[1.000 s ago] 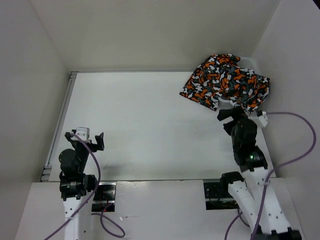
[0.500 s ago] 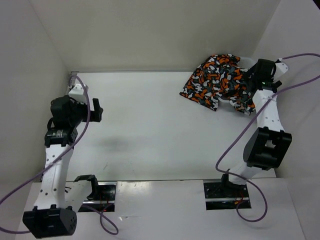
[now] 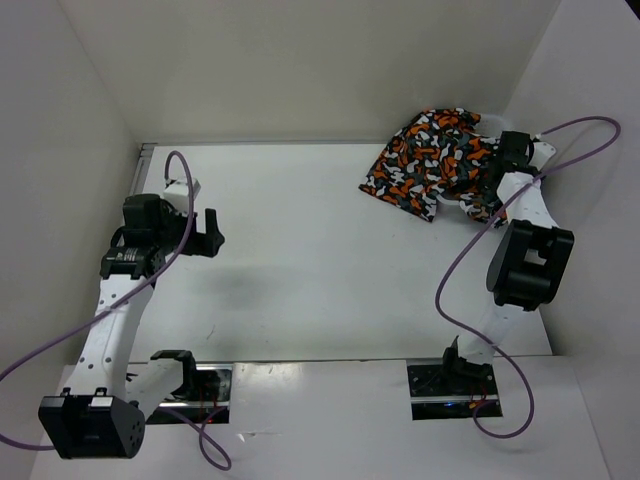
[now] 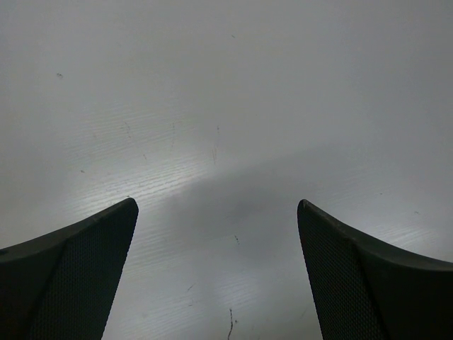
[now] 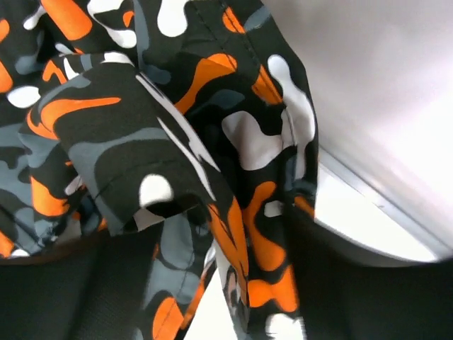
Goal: Fold and stack the shorts
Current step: Grab the shorts from the pile
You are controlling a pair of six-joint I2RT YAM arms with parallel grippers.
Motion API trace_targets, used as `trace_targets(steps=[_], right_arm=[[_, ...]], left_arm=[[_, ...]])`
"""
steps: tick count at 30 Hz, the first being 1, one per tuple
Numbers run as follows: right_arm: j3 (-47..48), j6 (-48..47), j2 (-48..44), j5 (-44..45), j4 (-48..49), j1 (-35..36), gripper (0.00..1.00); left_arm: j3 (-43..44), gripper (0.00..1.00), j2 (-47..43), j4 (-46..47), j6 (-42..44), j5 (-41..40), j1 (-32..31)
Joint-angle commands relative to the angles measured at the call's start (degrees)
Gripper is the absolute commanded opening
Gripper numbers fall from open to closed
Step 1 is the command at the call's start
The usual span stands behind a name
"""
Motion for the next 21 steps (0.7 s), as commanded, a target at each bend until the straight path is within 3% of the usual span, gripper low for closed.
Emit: trace_targets(steps=[1,2,3,5,14,20,21], right_arm=[[2.1,-1.6,2.1,-0.1,2.3,0.3,0.56],[2.2,-2.2,2.6,-1.1,2.2,0.3,0.42],[2.2,-2.2,2.6,-1.7,1.5,0.3,0.18],[2.8,-1.6,2.1,-2.3,1.5,0.3,0.02],[3.9,1.3,-10.2,-3.2,3.7,6.8,0.00],[13.6,0.6,-16.6,0.3,5.9,14.8,0.00],[18.5,-1.2,-17.1,1.5,5.9,16.5,0.00]], left_arm=[[1.4,1.00,0.0,-0.2,0.2,2.0,-0.2],[1.4,1.00,0.0,-0.2,0.2,2.0,-0.2],[1.4,1.00,-0.7,-0.2,0.2,2.0,-0.2],[1.4,1.00,-1.3,-0.8,0.2,2.0,-0.2],[0.4,1.00,-2.9,-1.3,0.2,2.5,-0.2],[3.4,1.00,-2.9,-2.9,0.2,1.4,-0.2],[4.0,1.00,-2.9,-3.4,0.2,1.4,-0.2]])
